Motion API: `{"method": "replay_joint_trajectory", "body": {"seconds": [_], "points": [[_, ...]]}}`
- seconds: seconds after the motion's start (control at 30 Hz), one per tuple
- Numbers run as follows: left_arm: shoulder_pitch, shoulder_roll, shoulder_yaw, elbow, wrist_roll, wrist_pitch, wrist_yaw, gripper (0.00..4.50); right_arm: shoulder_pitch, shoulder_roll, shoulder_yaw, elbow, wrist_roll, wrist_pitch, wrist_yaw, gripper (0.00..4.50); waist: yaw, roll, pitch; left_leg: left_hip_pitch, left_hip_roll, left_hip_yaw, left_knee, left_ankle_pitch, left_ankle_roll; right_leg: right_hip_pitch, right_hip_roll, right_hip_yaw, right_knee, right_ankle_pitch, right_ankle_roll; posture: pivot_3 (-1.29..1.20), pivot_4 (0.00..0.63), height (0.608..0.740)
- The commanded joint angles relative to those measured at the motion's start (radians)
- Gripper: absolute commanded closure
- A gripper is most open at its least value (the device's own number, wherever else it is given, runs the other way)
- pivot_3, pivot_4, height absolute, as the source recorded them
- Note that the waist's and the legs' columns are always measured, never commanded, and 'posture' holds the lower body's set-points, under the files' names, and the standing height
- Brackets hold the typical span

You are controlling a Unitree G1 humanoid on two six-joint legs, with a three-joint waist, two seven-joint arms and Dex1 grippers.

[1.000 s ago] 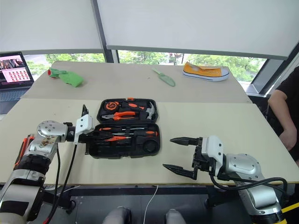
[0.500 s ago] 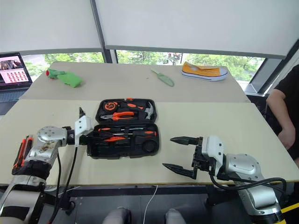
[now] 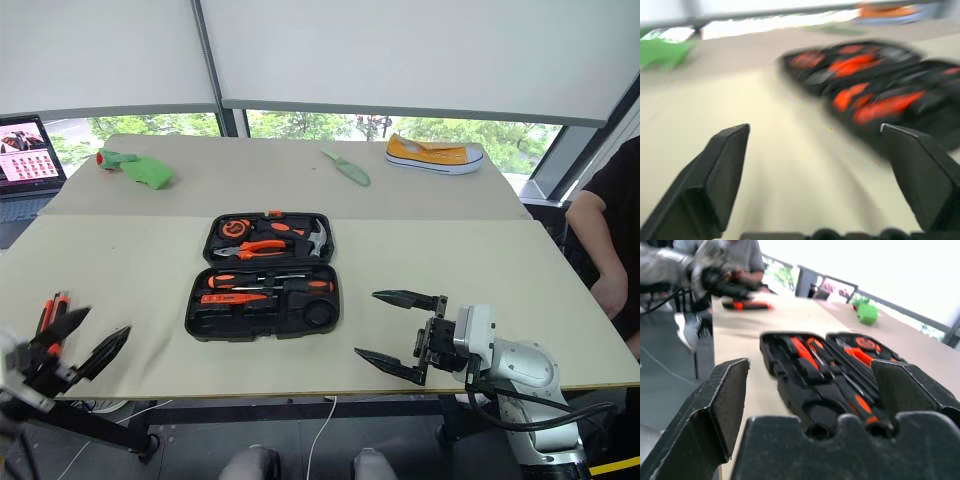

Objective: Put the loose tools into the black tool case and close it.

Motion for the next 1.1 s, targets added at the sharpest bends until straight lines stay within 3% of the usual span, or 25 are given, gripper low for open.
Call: {"method": "replay_joint_trajectory", "body": {"seconds": [0.03, 0.23, 0.37, 0.5, 0.7, 0.83, 1.03, 1.1], "points": [[0.124, -0.082, 0.187, 0.031, -0.035, -0.06, 0.108, 0.1, 0.021, 0.007, 0.008, -0.054, 0.042, -0.003, 0.02, 0.0, -0.001, -0.001, -0.001, 0.002, 0.0, 0.001, 0.0, 0.0, 0.0, 0.001, -0.002, 0.0, 0.0, -0.001, 0.002, 0.0, 0.15, 0.74], [0.225, -0.156, 0.25, 0.086, -0.044, -0.034, 0.219, 0.1, 0.023, 0.026, 0.045, -0.077, 0.041, 0.003, 0.016, 0.0, -0.003, -0.002, -0.001, 0.003, -0.001, 0.002, 0.0, -0.001, -0.001, 0.001, -0.004, -0.001, -0.002, -0.003, 0.004, 0.0, 0.15, 0.74], [0.214, -0.141, 0.23, 0.049, -0.076, 0.043, 0.283, 0.1, 0.012, 0.027, 0.049, -0.076, 0.044, 0.01, 0.011, 0.0, 0.007, -0.004, -0.003, 0.002, -0.001, 0.001, -0.001, -0.002, -0.003, 0.001, -0.005, -0.003, -0.006, -0.003, 0.004, 0.0, 0.15, 0.74], [0.144, -0.069, 0.215, -0.009, -0.125, 0.194, 0.391, 0.1, -0.011, 0.026, 0.052, -0.065, 0.042, 0.018, 0.01, 0.0, 0.009, -0.005, -0.003, 0.001, 0.0, 0.001, -0.001, -0.002, -0.003, 0.0, -0.005, -0.003, -0.007, -0.003, 0.004, 0.0, 0.15, 0.74], [-0.041, 0.135, 0.158, 0.036, -0.125, 0.449, 0.521, 0.1, -0.08, 0.028, 0.081, -0.056, 0.04, 0.047, 0.019, 0.0, 0.008, -0.007, -0.005, 0.001, 0.0, 0.001, -0.003, -0.002, -0.003, 0.0, -0.005, -0.005, -0.007, 0.0, 0.0, 0.0, 0.15, 0.74], [-0.155, 0.24, 0.036, 0.113, -0.057, 0.608, 0.565, 0.1, -0.116, 0.046, 0.107, -0.061, 0.033, 0.064, 0.003, 0.0, 0.0, -0.008, -0.006, 0.002, -0.001, 0.004, -0.006, -0.002, -0.003, -0.001, -0.005, -0.004, -0.008, 0.003, -0.003, 0.0, 0.15, 0.74], [-0.244, 0.306, -0.066, 0.194, 0.004, 0.729, 0.56, 0.1, -0.126, 0.049, 0.115, -0.067, 0.031, 0.075, -0.001, 0.0, -0.002, -0.006, -0.005, 0.003, 0.0, 0.004, -0.015, -0.001, -0.002, 0.0, -0.003, -0.005, -0.007, 0.005, 0.0, 0.0, 0.15, 0.74], [-0.261, 0.301, -0.078, 0.19, 0.017, 0.702, 0.543, 0.48, -0.122, 0.043, 0.111, -0.072, 0.032, 0.079, -0.005, 0.0, -0.002, -0.003, -0.004, 0.003, 0.0, 0.004, -0.015, -0.001, -0.002, 0.0, -0.003, -0.005, -0.007, 0.005, 0.0, 0.0, 0.15, 0.74]]}}
